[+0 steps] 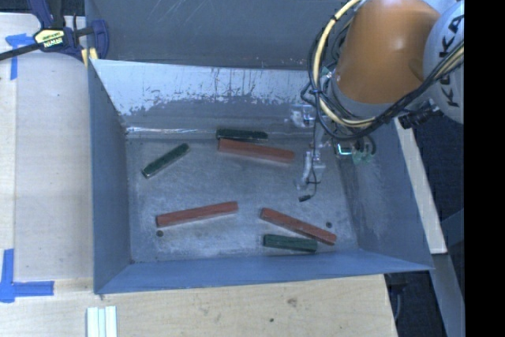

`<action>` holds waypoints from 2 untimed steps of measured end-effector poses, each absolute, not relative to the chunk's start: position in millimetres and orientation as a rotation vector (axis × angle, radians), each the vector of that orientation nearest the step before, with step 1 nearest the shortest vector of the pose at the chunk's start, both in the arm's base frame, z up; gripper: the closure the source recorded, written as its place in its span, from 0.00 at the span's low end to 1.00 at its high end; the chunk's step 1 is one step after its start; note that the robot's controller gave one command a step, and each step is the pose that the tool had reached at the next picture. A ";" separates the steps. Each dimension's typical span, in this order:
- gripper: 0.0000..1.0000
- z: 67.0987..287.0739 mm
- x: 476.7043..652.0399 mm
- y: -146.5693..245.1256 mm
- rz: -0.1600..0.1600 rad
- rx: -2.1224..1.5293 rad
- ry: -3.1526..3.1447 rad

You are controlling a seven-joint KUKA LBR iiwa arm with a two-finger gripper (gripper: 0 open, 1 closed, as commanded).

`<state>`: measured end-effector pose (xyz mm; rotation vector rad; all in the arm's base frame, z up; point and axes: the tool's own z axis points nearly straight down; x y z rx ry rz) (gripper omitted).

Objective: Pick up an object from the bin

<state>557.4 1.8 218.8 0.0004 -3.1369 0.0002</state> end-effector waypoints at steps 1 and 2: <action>0.00 178.0 577.4 1.7 0.001 0.069 -3.153; 0.00 110.0 598.9 1.0 0.001 0.162 -3.145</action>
Offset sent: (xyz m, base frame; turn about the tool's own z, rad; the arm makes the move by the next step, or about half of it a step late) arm 0.0460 -0.0008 -0.1329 -0.1214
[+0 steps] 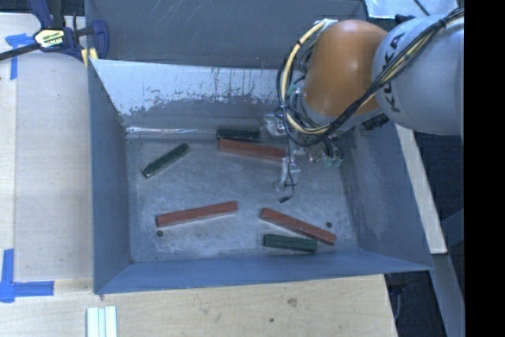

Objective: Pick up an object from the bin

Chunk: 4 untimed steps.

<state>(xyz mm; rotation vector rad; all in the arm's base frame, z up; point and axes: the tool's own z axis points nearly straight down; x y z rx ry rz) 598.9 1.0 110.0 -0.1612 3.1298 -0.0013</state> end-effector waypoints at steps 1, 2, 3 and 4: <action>0.00 86.2 597.7 2.2 0.001 -0.117 3.142; 0.00 76.5 611.3 -14.9 0.004 0.171 3.134; 1.00 78.0 629.4 59.2 0.006 -0.052 3.128; 1.00 78.0 629.4 59.1 0.006 -0.053 3.128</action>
Offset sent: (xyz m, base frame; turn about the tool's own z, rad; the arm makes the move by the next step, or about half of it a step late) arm 0.0156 -0.0229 -0.0387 0.2248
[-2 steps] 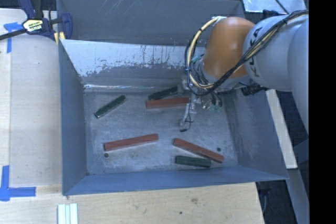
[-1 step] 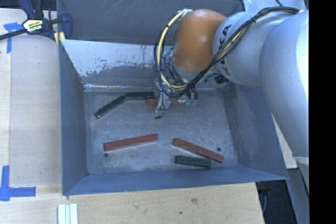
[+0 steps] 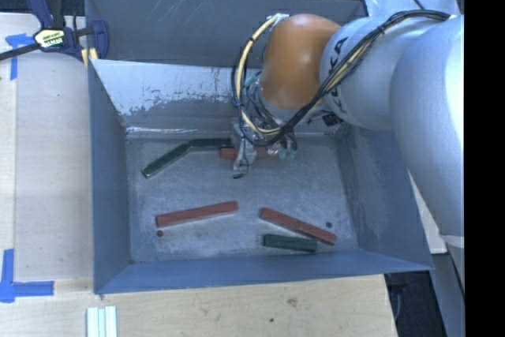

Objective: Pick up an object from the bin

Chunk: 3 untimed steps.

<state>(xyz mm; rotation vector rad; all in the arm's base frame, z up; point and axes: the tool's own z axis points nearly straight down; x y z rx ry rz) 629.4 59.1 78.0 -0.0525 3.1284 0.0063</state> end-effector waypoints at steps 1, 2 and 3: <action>1.00 180.2 608.0 47.5 0.000 -0.035 3.138; 1.00 180.2 608.0 47.6 0.000 -0.035 3.138; 1.00 214.3 600.7 7.7 0.001 -0.016 3.137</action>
Offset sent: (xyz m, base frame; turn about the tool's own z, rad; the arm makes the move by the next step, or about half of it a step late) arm 0.0000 0.0000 0.0000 0.0000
